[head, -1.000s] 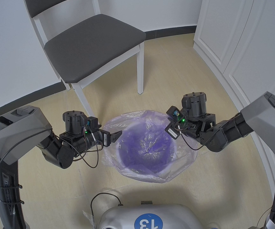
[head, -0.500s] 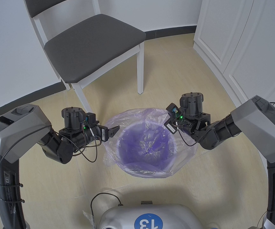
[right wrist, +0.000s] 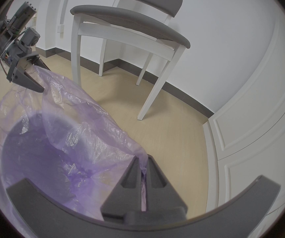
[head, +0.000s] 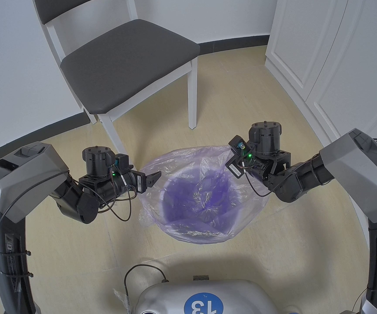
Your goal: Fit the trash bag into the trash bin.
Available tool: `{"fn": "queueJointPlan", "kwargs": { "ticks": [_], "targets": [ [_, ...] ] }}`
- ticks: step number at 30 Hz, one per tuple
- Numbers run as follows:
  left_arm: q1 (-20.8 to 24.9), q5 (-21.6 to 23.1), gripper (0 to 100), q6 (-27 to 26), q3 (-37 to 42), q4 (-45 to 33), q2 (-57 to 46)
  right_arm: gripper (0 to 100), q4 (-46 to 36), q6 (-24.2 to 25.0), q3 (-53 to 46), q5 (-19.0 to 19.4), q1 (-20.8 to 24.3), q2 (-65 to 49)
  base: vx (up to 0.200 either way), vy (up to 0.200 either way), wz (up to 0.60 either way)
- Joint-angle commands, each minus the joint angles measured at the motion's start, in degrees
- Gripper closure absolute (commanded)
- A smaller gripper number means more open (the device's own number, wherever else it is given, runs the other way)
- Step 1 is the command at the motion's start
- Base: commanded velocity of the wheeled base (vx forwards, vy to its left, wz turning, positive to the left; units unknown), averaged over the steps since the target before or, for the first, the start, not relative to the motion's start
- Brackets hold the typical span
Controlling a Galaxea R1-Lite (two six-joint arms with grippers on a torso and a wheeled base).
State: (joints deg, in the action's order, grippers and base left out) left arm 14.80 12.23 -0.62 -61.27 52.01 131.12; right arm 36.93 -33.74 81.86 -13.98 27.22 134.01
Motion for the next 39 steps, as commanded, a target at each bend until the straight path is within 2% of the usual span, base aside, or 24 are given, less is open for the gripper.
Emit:
{"fn": "queueJointPlan", "kwargs": {
  "ticks": [1,22,23,29,39],
  "targets": [
    [-0.1,0.0,0,-0.1,-0.3,0.0,0.2,100,0.0,0.0,1.6,0.0,-0.5,2.7,0.0,0.0,0.0],
    [-1.3,0.0,0,0.0,-1.3,0.1,2.4,100,1.5,0.2,3.5,-0.1,-0.7,6.7,0.0,0.0,0.0],
    [-1.3,0.0,0,0.0,-1.3,0.1,2.3,0,1.5,0.2,3.5,-0.1,-0.6,6.5,0.0,0.0,0.0],
    [-1.3,0.0,0,0.0,1.6,1.2,1.2,0,1.1,0.5,-0.7,0.0,-0.2,1.6,0.0,0.0,0.0],
    [-2.6,-0.1,0,0.0,5.8,3.1,-1.9,0,1.4,0.5,-10.8,0.1,-2.6,-7.5,0.0,0.0,0.0]
  ]
}}
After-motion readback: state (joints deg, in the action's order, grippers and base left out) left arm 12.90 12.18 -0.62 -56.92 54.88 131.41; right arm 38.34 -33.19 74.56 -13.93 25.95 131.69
